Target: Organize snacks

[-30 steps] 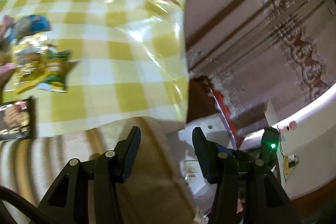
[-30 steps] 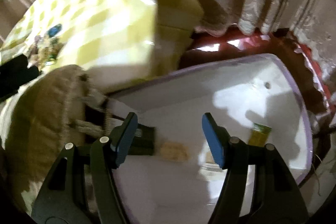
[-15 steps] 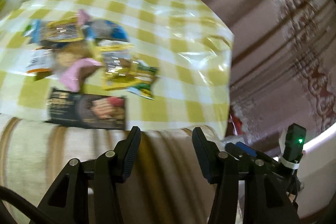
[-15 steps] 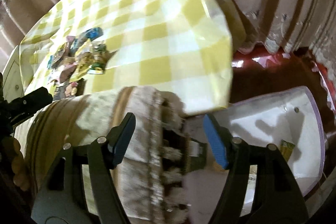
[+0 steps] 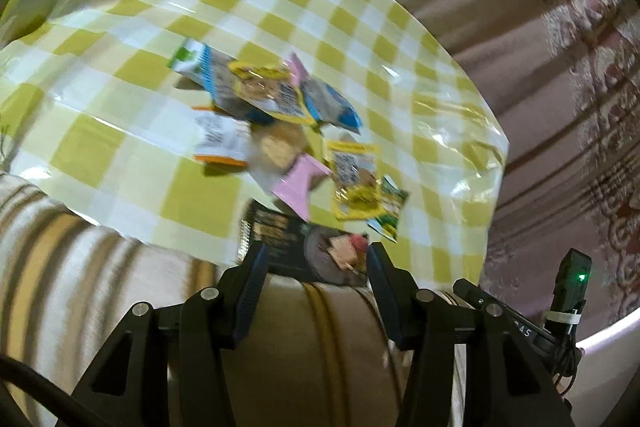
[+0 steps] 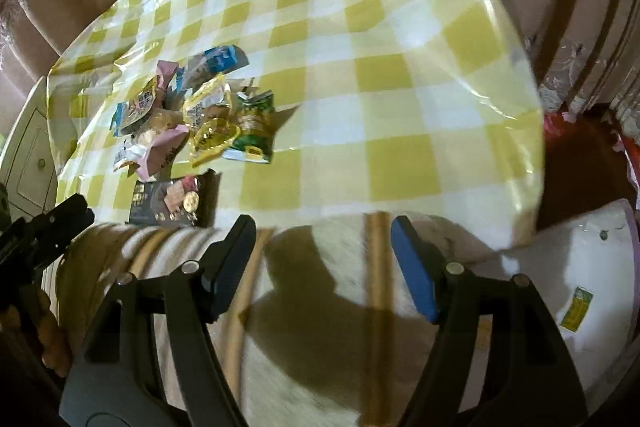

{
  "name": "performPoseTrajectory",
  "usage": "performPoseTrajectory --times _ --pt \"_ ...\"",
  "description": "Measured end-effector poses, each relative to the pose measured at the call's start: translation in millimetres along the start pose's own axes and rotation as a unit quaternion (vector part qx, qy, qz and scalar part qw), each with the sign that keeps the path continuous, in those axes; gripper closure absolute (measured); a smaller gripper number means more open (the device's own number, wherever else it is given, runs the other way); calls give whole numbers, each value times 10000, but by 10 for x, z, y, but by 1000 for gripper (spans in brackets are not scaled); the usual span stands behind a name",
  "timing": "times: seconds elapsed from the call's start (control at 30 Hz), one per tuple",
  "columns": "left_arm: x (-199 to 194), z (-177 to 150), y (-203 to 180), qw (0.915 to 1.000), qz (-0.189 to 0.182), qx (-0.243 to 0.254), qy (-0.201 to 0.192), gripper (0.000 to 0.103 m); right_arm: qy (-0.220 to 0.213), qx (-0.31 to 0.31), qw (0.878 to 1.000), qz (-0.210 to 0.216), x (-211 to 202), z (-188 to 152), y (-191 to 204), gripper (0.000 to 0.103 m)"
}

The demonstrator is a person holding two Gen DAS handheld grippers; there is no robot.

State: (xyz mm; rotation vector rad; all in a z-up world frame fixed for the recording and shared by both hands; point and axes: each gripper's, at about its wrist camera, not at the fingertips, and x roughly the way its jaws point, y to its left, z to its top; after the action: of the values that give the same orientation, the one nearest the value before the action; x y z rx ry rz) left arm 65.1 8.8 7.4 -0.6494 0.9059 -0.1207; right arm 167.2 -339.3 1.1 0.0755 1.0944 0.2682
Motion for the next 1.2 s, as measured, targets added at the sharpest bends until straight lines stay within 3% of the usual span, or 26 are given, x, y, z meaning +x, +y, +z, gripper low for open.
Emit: performPoseTrajectory --times 0.27,0.57,0.8,1.13,1.2 --pt "75 234 163 9998 56 -118 -157 51 64 56 9998 -178 309 292 282 30" --pt "215 701 233 9983 205 -138 -528 51 211 -17 9990 -390 666 514 450 30" --pt "448 1033 254 9976 364 -58 -582 51 237 -68 9989 -394 825 643 537 31" --pt "859 1287 227 9966 716 225 -347 51 452 -84 9983 -350 1087 759 618 40" --pt "963 1315 253 9957 881 209 -213 45 488 -94 9981 -356 1133 779 633 40"
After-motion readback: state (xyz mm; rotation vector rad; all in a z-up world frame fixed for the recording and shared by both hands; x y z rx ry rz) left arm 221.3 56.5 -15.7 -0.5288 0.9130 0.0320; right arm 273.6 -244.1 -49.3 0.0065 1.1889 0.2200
